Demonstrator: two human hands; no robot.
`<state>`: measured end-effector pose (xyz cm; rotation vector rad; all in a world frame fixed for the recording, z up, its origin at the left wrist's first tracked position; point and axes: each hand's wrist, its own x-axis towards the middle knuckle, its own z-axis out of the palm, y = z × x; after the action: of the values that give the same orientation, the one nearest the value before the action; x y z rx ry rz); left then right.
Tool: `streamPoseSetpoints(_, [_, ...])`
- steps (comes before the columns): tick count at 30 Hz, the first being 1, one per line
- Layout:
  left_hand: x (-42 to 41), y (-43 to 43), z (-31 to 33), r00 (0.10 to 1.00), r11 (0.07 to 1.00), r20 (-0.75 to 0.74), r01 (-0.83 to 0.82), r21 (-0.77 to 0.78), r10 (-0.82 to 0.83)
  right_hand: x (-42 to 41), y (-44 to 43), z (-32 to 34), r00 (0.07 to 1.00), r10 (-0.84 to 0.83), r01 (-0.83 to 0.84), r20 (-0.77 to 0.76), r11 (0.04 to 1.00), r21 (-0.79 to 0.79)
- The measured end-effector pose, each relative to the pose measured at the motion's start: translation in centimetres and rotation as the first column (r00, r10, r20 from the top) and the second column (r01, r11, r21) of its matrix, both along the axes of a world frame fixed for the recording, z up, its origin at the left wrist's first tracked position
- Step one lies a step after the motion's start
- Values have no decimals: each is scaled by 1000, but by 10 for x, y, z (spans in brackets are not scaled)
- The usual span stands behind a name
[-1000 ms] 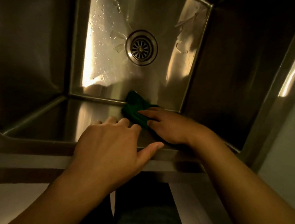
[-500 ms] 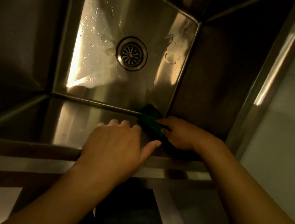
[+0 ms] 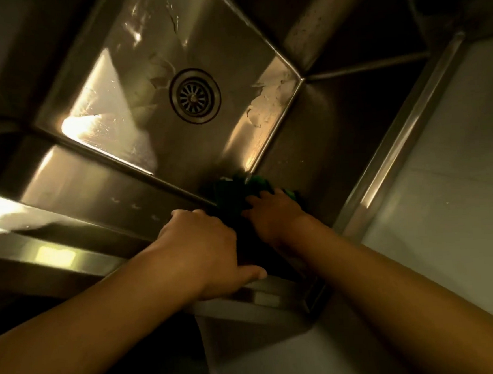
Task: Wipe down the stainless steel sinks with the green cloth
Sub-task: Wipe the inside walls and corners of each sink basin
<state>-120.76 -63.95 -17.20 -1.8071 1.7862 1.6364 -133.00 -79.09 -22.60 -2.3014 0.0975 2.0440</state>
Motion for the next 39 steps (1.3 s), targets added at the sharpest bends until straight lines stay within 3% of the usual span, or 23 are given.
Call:
streamPoseSetpoints(3, [1, -3, 0, 999, 998, -41, -5, 65, 7, 3, -1, -15, 990, 123, -124, -65, 992, -14])
streamPoseSetpoints(12, [-6, -12, -2, 995, 986, -94, -17, 165, 33, 22, -42, -41, 990, 133, -136, -35, 984, -117])
streamPoseSetpoints(17, [-4, -20, -1, 992, 972, -112, -25, 234, 53, 38, -78, -46, 991, 129, -132, -29, 960, -249])
streamPoseSetpoints(29, [4, -27, 4, 987, 951, -157, 68, 303, -20, 91, -207, -35, 980, 198, -150, 20, 805, -575])
streamPoseSetpoints(39, [4, -25, 4, 990, 959, -137, 62, 278, -24, 66, -161, 10, 982, 160, -70, 97, 794, -604])
